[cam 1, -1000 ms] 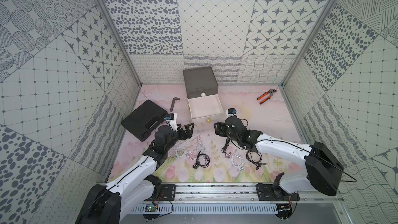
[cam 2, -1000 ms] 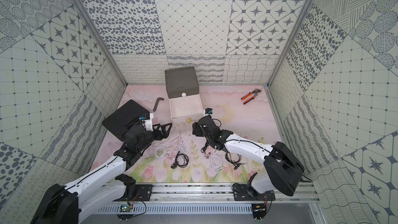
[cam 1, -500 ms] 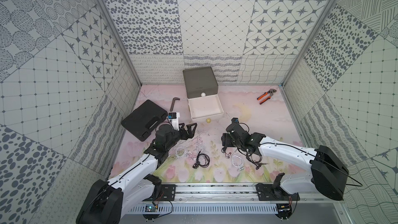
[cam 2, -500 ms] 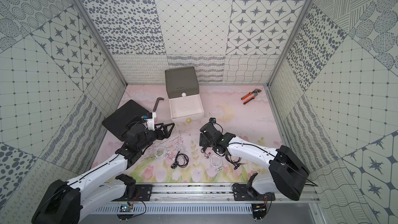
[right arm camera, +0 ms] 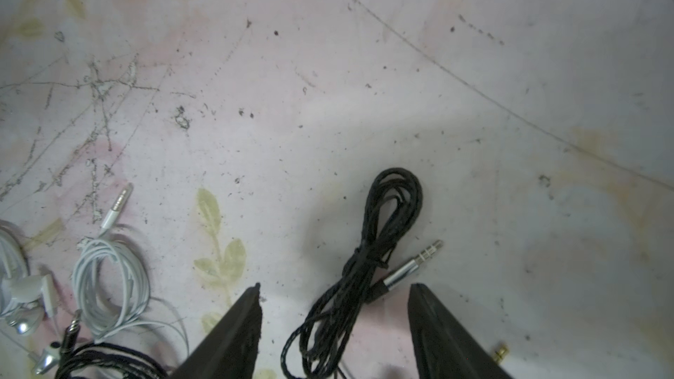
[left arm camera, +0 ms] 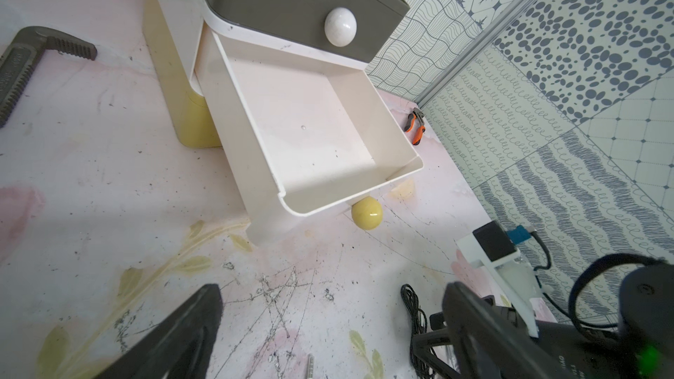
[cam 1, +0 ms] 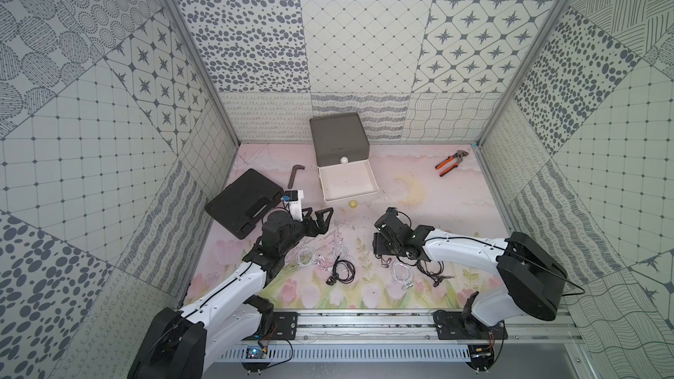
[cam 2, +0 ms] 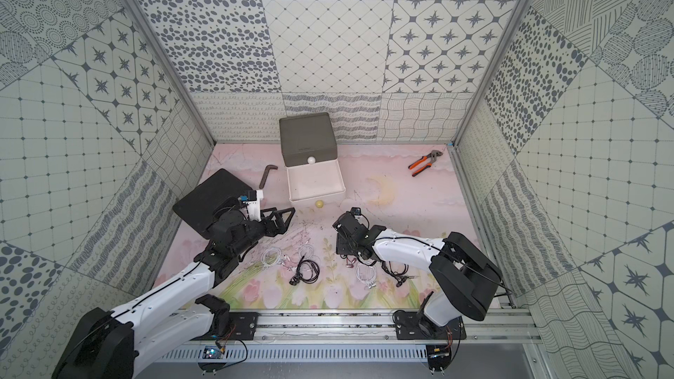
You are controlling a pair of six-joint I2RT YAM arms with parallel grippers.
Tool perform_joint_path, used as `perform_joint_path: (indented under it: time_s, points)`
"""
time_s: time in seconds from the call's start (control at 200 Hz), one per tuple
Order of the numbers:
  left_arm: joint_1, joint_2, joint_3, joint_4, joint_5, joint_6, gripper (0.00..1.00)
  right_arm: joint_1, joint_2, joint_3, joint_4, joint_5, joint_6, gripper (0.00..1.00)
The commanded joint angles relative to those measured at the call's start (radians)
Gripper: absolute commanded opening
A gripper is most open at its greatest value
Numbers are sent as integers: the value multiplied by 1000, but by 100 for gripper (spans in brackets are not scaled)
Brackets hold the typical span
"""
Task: Place the wired earphones into the drawer by color
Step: Pick up the wired earphones from the center of the board.
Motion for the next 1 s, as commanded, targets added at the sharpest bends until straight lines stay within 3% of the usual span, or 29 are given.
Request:
perform_joint_path:
  time_s: [0.0, 0.39, 0.995]
  points:
    - [-4, -3, -6, 58, -7, 8, 99, 8, 26, -3, 30, -22, 11, 64]
    - [-4, -11, -7, 54, -17, 8, 99, 7, 27, -31, 37, -20, 29, 54]
    - [-4, -24, -10, 46, -27, 12, 99, 7, 10, -41, 38, -4, 18, 8]
